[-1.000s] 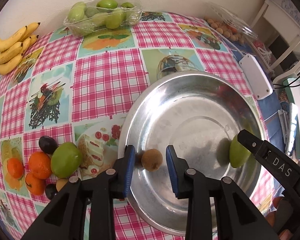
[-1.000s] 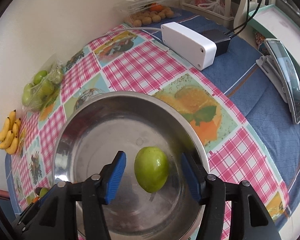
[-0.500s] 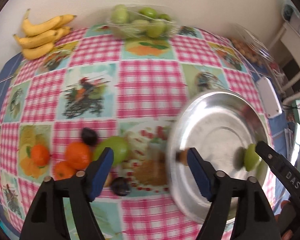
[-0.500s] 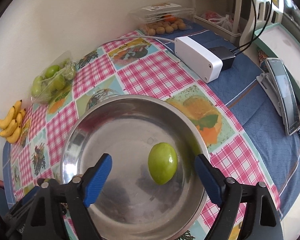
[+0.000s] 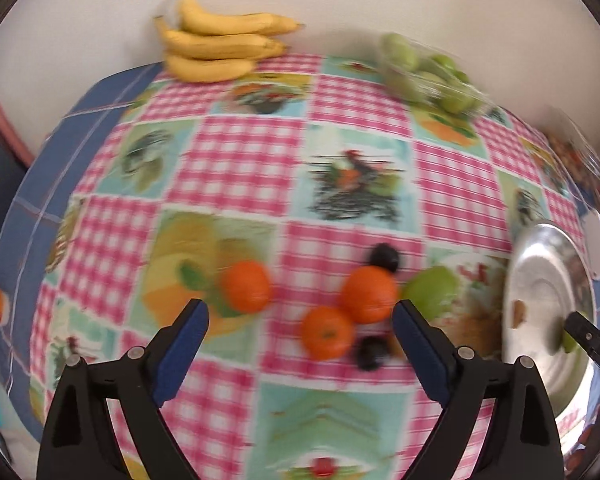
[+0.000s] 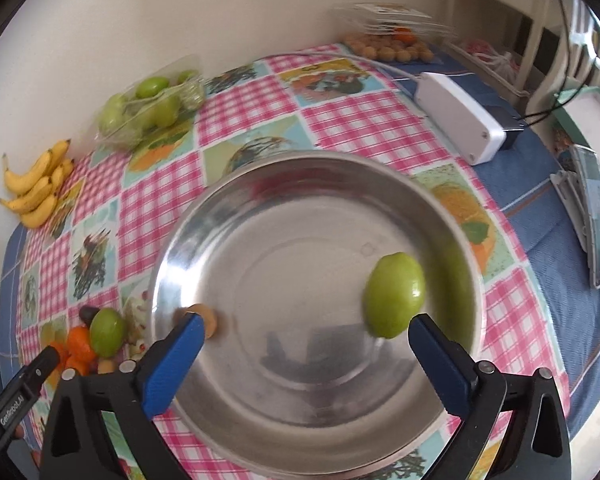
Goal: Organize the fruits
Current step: 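Lower the kiwi into the steel bowl and open the left gripper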
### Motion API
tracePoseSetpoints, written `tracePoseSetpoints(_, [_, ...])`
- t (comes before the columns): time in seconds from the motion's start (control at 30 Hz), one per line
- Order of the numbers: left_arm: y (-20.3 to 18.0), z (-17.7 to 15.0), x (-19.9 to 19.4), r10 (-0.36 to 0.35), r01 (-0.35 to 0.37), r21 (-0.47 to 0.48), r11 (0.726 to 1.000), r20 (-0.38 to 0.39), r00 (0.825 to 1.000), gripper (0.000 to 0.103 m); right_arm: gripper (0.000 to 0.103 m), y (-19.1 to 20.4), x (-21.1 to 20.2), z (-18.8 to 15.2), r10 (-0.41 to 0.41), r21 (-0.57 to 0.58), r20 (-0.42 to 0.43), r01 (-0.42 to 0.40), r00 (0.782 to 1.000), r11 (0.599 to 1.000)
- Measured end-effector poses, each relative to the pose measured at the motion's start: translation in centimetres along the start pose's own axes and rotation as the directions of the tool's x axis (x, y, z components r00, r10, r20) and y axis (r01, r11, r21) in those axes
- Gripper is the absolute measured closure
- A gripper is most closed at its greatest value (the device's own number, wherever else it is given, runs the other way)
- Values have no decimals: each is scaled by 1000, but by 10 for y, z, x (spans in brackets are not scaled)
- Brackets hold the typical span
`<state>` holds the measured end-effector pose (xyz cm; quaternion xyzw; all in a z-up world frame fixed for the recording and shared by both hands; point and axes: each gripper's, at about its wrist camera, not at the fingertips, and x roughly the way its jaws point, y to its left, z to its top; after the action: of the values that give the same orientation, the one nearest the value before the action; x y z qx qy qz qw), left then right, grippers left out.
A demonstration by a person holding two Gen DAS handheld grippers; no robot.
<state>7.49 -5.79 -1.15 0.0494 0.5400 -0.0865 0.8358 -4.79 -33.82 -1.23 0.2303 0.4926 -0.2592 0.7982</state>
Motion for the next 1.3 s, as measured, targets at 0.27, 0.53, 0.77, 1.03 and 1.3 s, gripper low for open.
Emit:
tracePoseSetpoints(0.27, [71,-19,12,83,-87,-158,984,-35,996,9,0,37,-4,-16,21,-121,2,-20,1000,992])
tracePoseSetpoints(0.53, [104,-24,25,119,-135,-249,959,-80,990,9,0,61,-12,-25,121,-155,13,-118,993,981])
tracePoseSetpoints(0.77, [115,-19,18,127,-135,-265,955,-47,991,9,0,90,-11,-30,160,-212,7,-155,987,965])
tracePoseSetpoints(1.03, [121,-11,8,119,-115,-271,956,-2,993,9,0,144,-12,-48,244,-359,-19,-234,970,904])
tracePoseSetpoints(1.3, [117,-8,5,101,-99,-236,967,0,995,9,0,172,-7,-60,272,-417,-64,-273,960,867])
